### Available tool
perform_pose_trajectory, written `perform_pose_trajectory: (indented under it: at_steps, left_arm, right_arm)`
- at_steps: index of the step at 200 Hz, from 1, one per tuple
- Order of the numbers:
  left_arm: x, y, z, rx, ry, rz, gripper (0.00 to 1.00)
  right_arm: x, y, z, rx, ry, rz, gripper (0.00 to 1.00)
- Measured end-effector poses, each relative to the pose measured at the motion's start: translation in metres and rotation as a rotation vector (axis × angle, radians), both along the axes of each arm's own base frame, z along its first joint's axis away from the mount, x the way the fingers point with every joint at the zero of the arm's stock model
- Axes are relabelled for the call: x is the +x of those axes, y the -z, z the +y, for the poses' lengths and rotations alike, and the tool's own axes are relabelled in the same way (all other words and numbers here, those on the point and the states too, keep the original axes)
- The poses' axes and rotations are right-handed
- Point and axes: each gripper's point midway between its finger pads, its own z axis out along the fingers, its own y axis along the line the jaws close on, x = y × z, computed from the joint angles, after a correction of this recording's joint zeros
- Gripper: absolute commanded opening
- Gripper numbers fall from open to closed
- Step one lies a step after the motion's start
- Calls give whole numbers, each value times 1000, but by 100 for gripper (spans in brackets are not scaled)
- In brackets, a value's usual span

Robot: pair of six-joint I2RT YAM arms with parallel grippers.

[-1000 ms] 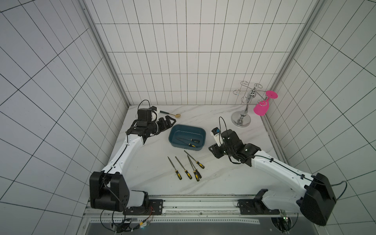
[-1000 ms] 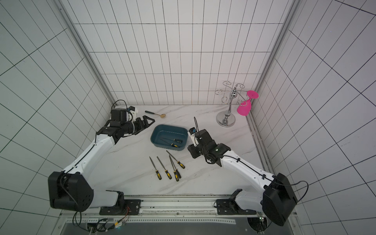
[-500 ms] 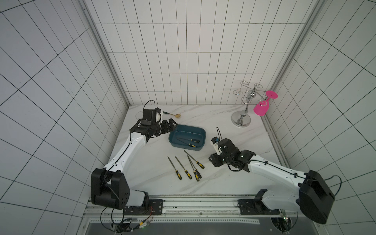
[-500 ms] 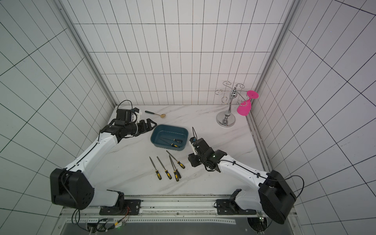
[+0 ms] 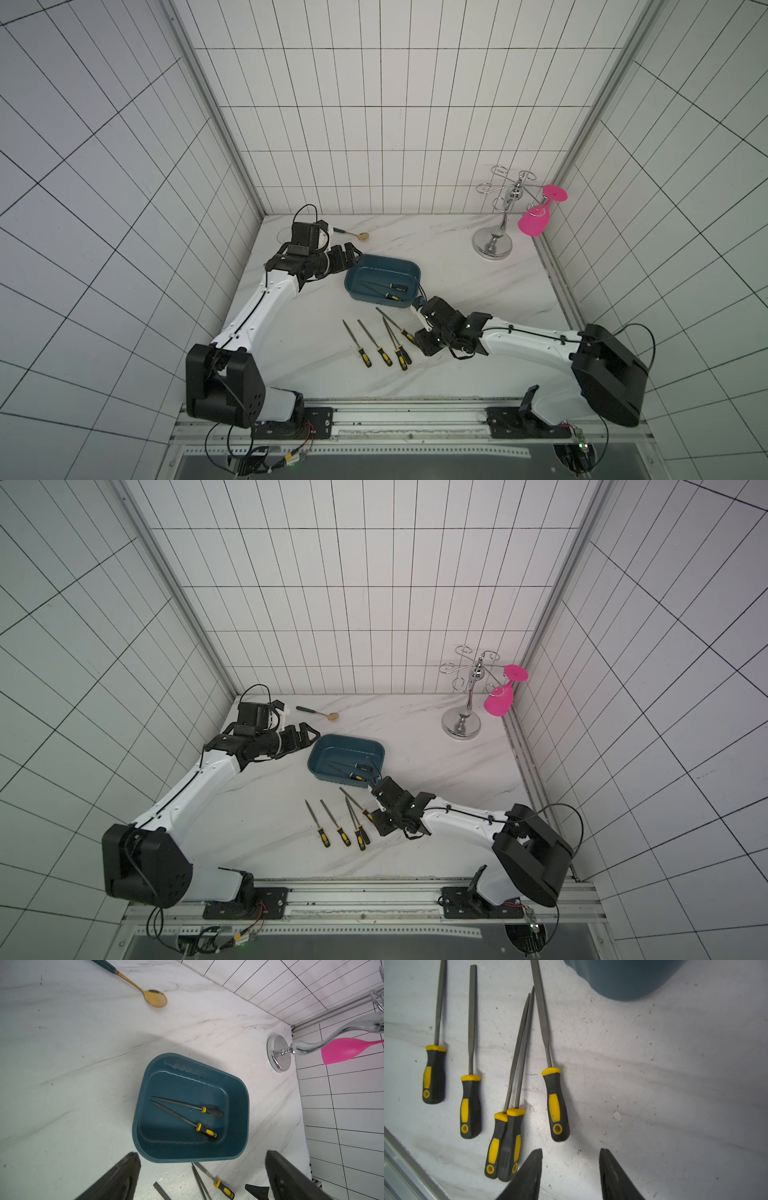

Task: Put the file tool into the storage box
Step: Pick up the file tool from the center of the board.

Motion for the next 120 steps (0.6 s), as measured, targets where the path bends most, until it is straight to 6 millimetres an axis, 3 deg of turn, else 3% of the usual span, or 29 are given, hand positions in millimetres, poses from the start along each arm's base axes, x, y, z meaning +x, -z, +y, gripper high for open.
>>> perform_pose_trajectory:
  at_steps: [53,120]
  left_arm:
    - [0,0,0,1,-1,1,98]
    - [0,0,1,3,-3,1,98]
  right_arm:
    - [12,3,17,-62,-22,-38,47]
    - [7,19,22,-151,-62,-53,46]
